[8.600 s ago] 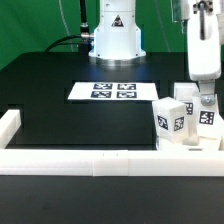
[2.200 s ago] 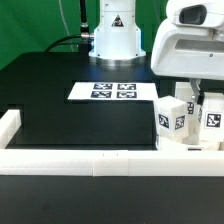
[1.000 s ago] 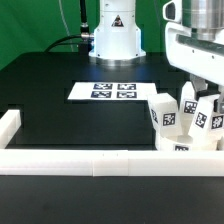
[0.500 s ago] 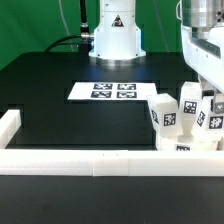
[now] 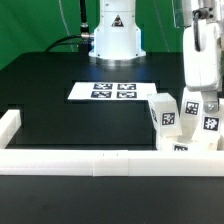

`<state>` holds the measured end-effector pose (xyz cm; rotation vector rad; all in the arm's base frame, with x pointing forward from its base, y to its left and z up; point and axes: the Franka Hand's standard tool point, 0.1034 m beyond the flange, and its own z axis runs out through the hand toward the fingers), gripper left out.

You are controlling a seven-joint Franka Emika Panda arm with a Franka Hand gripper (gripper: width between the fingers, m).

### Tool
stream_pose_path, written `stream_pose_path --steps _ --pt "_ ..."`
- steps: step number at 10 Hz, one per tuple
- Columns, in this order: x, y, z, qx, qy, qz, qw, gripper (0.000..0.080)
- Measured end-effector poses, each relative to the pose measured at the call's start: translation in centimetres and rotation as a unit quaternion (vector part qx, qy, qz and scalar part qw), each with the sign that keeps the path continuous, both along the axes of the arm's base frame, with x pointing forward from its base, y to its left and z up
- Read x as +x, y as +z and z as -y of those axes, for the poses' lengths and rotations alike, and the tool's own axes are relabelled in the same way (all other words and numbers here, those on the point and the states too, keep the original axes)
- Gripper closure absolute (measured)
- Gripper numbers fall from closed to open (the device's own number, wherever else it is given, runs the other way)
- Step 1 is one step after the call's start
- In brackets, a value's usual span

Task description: Assemble stool

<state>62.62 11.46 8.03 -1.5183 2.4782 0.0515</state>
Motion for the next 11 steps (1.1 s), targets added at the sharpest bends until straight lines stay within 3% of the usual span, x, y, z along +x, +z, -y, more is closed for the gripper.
stream_pose_path --steps 5,9,10,11 --pt "0.0 0.0 -0.1 0.048 -0.163 0.041 0.985 0.0463" --pt "0.0 0.0 -0.2 0.050 -0.158 0.047 0.985 0.0463" --pt "0.1 0.3 -0.1 0.049 -0.150 0.049 0.986 0.0299" --pt "0.2 1.0 0.1 0.048 -0.139 0.056 0.988 0.0200"
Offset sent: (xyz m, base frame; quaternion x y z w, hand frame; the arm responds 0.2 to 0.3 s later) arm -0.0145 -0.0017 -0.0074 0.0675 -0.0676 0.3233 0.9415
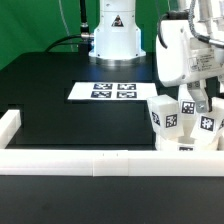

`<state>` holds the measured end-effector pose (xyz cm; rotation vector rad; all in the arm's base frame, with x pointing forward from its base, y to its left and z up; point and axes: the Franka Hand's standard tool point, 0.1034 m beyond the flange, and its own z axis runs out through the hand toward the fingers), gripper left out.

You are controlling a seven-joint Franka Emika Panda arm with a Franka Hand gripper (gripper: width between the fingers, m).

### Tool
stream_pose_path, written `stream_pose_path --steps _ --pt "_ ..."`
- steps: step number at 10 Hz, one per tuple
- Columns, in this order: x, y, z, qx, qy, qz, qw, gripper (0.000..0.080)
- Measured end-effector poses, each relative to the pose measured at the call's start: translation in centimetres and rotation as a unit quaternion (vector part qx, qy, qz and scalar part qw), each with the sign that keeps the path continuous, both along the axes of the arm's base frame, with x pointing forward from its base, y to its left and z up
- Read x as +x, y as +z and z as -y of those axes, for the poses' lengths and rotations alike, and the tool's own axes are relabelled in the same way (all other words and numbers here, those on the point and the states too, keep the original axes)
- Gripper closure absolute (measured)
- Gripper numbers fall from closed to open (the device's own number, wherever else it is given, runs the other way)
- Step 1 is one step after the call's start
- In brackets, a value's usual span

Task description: Assemble stool

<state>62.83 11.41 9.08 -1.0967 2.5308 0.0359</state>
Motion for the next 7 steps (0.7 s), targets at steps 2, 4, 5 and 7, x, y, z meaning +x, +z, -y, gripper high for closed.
stream_pose_path --steps 2,4,5,7 --pt "0.2 2.8 0.4 0.008 0.014 0.012 1.000 0.0160" --pt "0.8 4.1 1.0 0.015 0.011 0.016 1.000 0.0153" --pt "0.7 3.7 0.9 0.014 0.013 0.013 1.000 0.0151" --pt "0.7 3.7 0.9 0.014 0.013 0.013 1.000 0.0151"
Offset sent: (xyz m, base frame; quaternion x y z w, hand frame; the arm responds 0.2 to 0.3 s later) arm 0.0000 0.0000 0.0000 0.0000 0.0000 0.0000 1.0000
